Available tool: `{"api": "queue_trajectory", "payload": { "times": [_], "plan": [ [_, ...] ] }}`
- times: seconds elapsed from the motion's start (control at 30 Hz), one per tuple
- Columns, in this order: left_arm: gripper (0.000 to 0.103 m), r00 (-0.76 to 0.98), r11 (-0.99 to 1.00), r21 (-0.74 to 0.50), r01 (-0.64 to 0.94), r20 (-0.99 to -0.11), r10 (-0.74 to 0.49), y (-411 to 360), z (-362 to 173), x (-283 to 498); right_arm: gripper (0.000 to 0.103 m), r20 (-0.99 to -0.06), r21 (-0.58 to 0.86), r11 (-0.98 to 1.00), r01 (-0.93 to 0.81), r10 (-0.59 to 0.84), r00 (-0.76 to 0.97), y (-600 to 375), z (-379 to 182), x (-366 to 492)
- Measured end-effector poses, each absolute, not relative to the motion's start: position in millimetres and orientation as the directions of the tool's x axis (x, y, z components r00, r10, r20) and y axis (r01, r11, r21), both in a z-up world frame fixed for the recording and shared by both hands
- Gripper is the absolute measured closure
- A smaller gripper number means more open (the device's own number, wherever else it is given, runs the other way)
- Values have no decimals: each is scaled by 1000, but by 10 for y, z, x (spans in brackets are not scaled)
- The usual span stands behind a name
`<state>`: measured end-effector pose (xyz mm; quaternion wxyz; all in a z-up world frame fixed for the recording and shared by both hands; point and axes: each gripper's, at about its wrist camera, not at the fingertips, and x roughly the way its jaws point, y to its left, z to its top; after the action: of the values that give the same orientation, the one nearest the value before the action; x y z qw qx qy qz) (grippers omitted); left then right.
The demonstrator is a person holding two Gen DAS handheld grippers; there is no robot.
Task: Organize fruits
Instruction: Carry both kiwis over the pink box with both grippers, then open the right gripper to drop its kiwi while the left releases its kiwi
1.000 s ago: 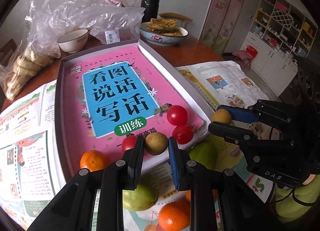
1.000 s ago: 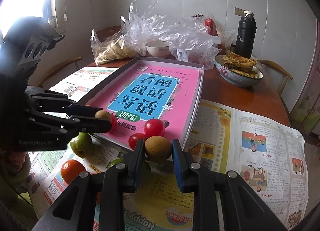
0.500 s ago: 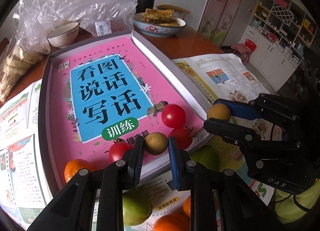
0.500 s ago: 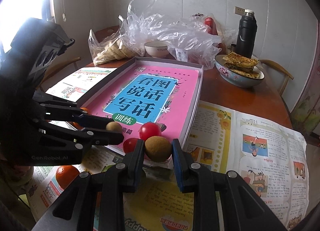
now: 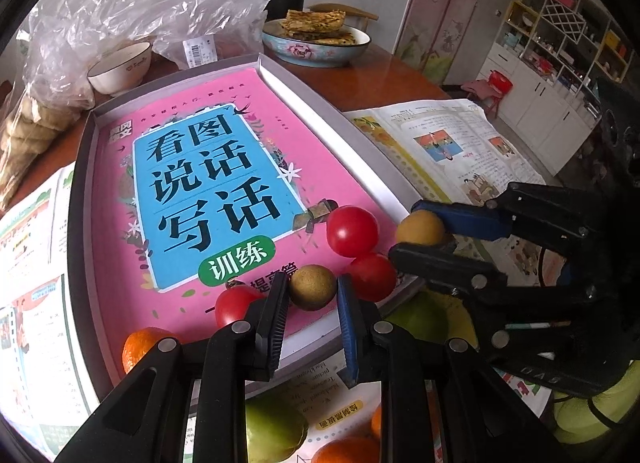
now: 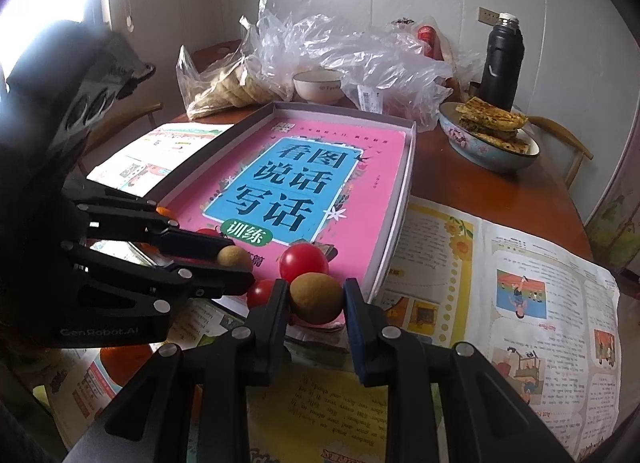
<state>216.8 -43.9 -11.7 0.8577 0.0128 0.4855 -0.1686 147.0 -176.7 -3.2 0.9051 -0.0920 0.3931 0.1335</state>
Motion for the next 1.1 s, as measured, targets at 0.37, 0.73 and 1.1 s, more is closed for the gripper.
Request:
{"api": "queue_trajectory", "payload": {
  "times": [0.37,0.73,1.1],
  "plan": [
    [79,469,941,-148,304,-836,-283,-448,-114,2189,75,-734,-64,956,-287,150,663,-1782,-49,1498],
    [79,469,941,-149,304,-836,-284,-447,-120,2185,75,-732,-56,958,-282,152,664,-1808,-52,1491],
    [78,468,940,-147,306,-837,-284,-452,-121,2188,75,-731,-49,959,-278,155,665,-1805,-49,1470]
  ]
}}
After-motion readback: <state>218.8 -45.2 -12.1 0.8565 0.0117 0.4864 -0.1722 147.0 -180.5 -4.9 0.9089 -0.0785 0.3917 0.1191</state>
